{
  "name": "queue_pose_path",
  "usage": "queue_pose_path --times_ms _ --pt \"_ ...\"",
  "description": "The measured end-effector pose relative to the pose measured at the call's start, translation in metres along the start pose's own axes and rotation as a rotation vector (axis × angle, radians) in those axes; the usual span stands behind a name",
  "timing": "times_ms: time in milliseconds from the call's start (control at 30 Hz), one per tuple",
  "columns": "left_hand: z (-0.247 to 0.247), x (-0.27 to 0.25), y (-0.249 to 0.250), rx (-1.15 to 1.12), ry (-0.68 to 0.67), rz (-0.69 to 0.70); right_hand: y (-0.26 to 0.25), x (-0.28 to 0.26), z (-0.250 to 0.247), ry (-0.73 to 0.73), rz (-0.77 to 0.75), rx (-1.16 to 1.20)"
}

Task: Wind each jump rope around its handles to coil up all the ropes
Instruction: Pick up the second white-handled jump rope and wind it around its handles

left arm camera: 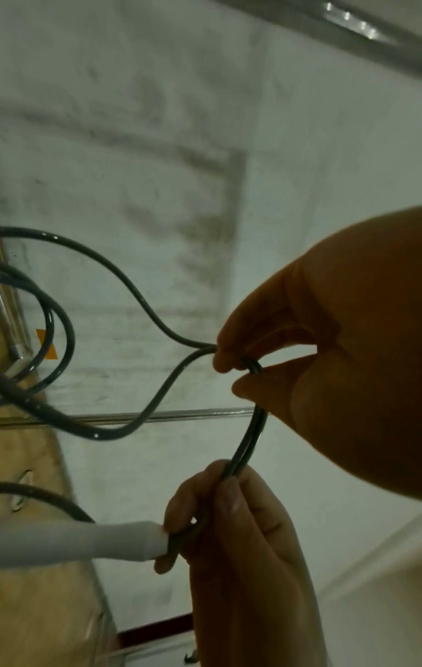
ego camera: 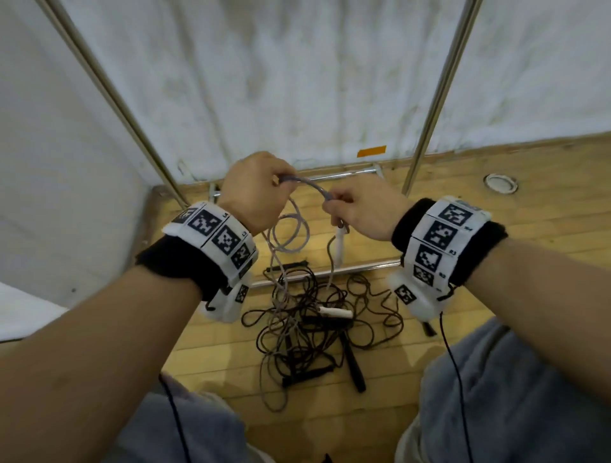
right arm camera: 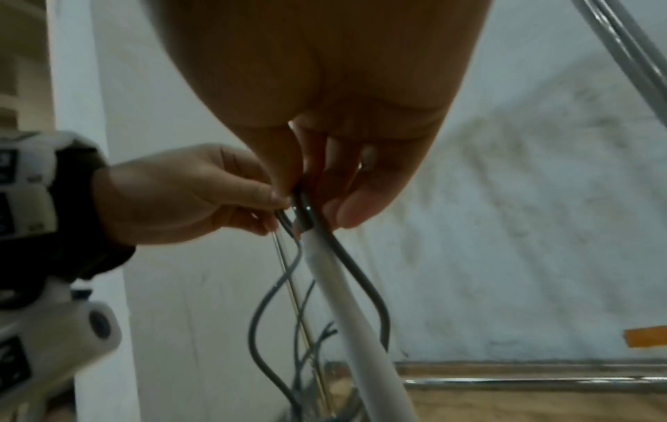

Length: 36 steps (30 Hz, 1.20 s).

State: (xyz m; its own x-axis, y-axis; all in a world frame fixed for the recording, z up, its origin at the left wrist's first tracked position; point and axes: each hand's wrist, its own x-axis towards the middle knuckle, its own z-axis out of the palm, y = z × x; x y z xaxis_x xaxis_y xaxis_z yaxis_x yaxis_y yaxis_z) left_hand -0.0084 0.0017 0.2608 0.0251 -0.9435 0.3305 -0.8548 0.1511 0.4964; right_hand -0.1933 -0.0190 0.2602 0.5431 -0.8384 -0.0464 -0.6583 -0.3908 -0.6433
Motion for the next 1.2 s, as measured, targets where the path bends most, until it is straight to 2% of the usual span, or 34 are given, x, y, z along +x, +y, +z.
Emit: queue_pose_path --times_ms 133,200,300,367,467,633,767,800,867,933,1000,1100,1200 --pt "-0.005 -0.012 0.003 -0.223 0.057 -0.179 -0.021 0.005 -0.005 0.107 -0.004 0.174" --pt "-0.003 -0.014 0.011 -0.348 -0.075 -0.206 -0.03 0.011 -0.005 0.166 0.005 0.244" --pt "-0.001 -0.018 0.023 -0.455 -0.355 -0.194 -0.035 0.018 -0.007 0.184 0.067 0.549" --pt "0.005 -0.02 0.02 -0.436 -0.426 -0.193 -0.03 0.019 -0.006 0.186 0.112 0.713" --pt "0.015 -0.021 0.004 -0.392 -0.431 -0.201 -0.018 0.021 0.003 0.2 0.123 0.815" --pt "0.02 -0.028 -0.004 -0.222 -0.451 -0.151 -0.008 0.018 0.019 0.133 0.148 0.802" --pt "0.014 -0.022 -0.001 -0.35 -0.344 -0.172 -0.007 0.023 0.02 0.182 0.202 0.947" --pt "0.011 -0.019 0.0 -0.357 -0.306 -0.185 -0.006 0.024 0.021 0.194 0.199 0.919" --pt "0.006 -0.012 0.002 -0.429 -0.248 -0.232 -0.005 0.023 0.021 0.131 0.135 0.641" --pt "0.001 -0.007 0.004 -0.519 -0.197 -0.271 -0.005 0.018 0.025 -0.066 0.054 0.318" --pt "-0.004 -0.005 0.006 -0.592 -0.176 -0.299 -0.004 0.011 0.031 -0.207 0.051 0.194" --pt "-0.01 -0.005 0.009 -0.694 -0.145 -0.301 -0.005 0.007 0.033 -0.124 0.043 0.157" --pt "-0.011 -0.002 0.006 -0.712 -0.112 -0.335 -0.01 0.008 0.022 0.045 0.053 0.326"
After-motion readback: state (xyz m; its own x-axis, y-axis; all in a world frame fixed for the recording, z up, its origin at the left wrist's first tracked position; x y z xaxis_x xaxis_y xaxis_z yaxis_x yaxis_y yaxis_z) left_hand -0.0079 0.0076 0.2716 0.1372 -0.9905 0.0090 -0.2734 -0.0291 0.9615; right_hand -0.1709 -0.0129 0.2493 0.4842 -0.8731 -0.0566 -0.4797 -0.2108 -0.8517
